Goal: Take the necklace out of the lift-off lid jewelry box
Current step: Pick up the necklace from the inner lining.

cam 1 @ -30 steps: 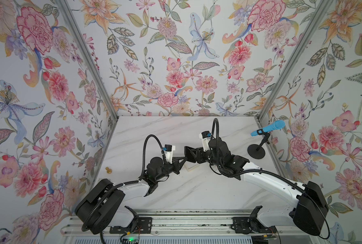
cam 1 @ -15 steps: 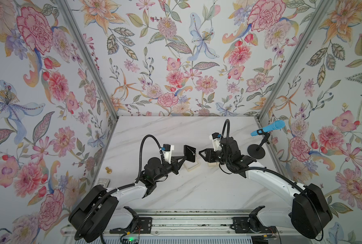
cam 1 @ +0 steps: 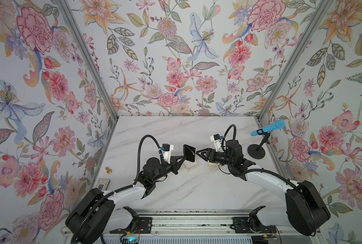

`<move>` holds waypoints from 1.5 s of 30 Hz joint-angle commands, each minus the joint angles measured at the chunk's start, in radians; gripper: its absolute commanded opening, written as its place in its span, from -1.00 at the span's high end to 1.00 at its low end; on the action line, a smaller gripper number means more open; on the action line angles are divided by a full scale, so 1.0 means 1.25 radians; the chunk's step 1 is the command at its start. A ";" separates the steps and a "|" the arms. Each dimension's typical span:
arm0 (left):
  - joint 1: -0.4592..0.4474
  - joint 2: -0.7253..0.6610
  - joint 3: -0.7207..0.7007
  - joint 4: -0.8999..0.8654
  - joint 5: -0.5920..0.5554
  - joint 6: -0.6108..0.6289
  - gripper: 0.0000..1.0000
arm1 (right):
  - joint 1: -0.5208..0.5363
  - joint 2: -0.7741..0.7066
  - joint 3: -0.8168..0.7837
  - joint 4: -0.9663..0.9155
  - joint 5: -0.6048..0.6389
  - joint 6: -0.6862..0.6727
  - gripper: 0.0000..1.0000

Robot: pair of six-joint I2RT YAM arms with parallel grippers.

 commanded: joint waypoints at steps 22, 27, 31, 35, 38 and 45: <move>0.006 -0.022 -0.015 0.026 0.000 0.005 1.00 | 0.033 0.066 0.014 0.181 -0.032 0.094 0.34; 0.006 -0.030 -0.017 0.014 -0.005 0.011 1.00 | 0.021 0.049 0.009 0.153 -0.025 0.082 0.51; 0.006 -0.033 -0.017 0.009 -0.008 0.014 1.00 | 0.017 0.037 0.009 0.133 -0.023 0.072 0.57; 0.005 -0.032 -0.016 0.007 -0.009 0.013 1.00 | 0.013 0.032 0.012 0.105 -0.014 0.059 0.59; 0.005 -0.032 -0.017 0.007 -0.008 0.014 1.00 | 0.014 0.030 0.015 0.085 -0.005 0.050 0.63; 0.005 -0.033 -0.018 0.006 -0.009 0.015 1.00 | 0.015 0.028 0.032 0.019 0.024 0.016 0.65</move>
